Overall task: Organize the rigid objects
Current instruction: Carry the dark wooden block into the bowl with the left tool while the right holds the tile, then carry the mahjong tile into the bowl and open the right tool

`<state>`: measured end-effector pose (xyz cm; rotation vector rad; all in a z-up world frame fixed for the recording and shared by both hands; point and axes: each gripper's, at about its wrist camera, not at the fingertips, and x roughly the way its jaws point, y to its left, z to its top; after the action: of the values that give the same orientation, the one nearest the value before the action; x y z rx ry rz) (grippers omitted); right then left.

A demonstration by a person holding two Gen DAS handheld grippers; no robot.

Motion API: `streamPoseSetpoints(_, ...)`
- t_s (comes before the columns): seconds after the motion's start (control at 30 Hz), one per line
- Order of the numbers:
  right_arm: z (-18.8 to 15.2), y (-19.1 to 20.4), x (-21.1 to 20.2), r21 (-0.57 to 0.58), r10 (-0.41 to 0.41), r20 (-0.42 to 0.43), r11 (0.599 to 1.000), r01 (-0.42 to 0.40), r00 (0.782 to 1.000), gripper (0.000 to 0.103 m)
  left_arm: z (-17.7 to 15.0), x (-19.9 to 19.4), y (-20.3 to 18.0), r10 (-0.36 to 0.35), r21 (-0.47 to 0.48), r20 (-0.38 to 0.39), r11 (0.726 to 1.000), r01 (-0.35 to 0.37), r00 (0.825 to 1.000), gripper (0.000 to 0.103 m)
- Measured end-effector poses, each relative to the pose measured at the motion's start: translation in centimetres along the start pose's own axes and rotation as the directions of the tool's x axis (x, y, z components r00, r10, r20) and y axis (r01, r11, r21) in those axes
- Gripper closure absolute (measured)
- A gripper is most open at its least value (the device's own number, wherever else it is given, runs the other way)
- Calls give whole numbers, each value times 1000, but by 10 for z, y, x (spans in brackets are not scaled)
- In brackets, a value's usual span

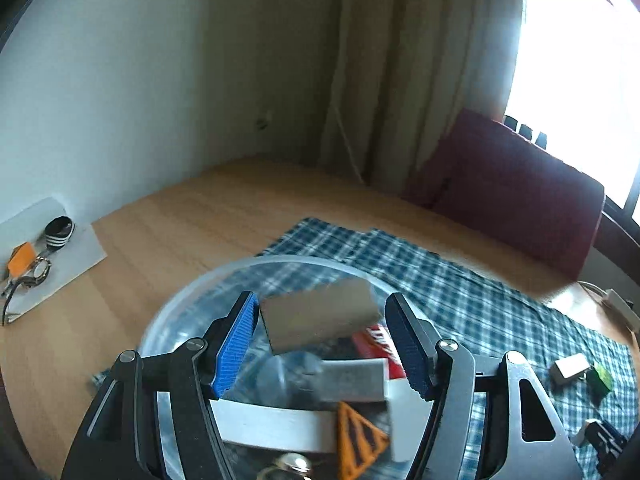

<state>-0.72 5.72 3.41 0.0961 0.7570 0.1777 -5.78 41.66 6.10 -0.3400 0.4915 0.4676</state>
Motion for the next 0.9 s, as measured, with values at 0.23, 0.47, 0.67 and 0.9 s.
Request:
streamPoseSetpoints(0.23,12,32,-5,-61,61,7,996,-60,998,62,2,2,18,11,-49,6,999,-11,1000,19)
streamPoseSetpoints(0.47,20,72,-10,-132,147,3,981,-145,989,62,3,3,30,18,-101,5,995,-17,1000,19)
streamPoseSetpoints(0.67,22,109,-8,-188,235,-28,953,-236,971,62,3,3,35,25,-124,8,992,-23,1000,19)
streamPoseSetpoints(0.9,24,140,-2,-244,299,-54,921,-303,953,62,2,3,39,32,-143,7,989,-30,999,19)
